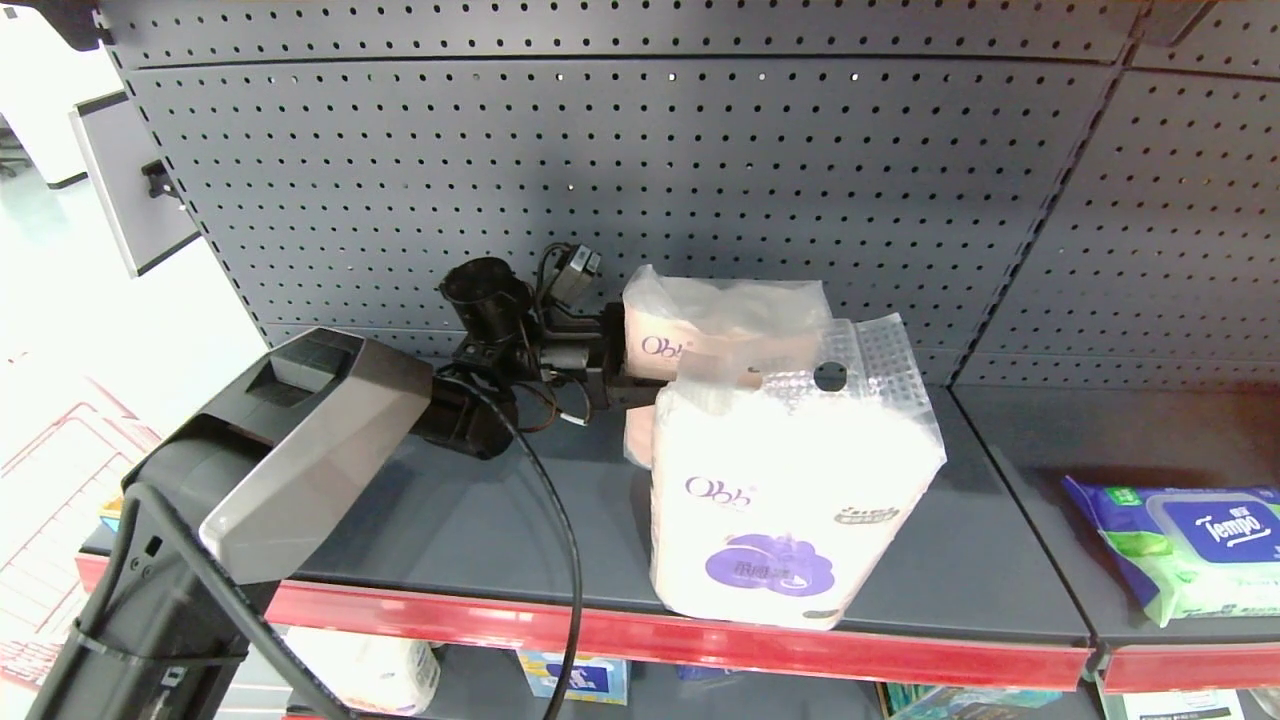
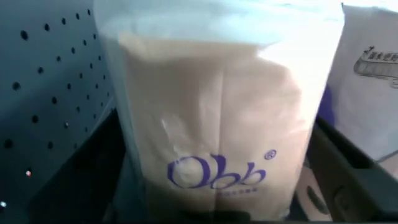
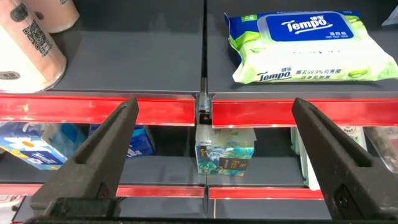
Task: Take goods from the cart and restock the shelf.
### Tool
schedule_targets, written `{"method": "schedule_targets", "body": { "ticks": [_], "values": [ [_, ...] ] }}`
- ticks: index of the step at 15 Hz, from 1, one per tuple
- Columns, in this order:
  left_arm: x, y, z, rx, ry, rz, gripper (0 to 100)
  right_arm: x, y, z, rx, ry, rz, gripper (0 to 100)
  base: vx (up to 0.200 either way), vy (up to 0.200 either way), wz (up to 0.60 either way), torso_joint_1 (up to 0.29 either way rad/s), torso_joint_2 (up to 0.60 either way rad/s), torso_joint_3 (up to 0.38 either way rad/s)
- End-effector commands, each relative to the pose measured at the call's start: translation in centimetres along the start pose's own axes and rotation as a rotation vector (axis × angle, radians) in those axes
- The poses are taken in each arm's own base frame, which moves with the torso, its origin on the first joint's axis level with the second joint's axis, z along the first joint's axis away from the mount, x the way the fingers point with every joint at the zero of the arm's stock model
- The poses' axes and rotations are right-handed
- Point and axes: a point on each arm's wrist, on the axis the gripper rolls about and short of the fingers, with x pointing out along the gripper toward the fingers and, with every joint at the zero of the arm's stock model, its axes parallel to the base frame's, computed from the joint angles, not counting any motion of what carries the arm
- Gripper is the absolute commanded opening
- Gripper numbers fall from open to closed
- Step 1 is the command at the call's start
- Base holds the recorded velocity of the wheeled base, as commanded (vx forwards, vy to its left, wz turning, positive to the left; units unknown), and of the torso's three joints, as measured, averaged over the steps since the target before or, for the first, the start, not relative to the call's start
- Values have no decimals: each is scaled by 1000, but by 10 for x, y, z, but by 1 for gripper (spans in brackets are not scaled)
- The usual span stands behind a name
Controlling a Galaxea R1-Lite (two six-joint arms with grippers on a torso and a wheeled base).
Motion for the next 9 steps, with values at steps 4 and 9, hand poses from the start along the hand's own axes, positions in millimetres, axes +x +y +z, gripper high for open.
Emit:
{"method": "schedule_targets", "body": {
  "ticks": [4, 9],
  "values": [
    [-9, -17, 23, -30, 7, 15, 100, 0, 0, 0, -1, 2, 1, 100, 0, 0, 0, 0, 0, 0],
    [-38, -44, 29, -112, 26, 100, 100, 0, 0, 0, -1, 2, 1, 100, 0, 0, 0, 0, 0, 0]
  ]
}}
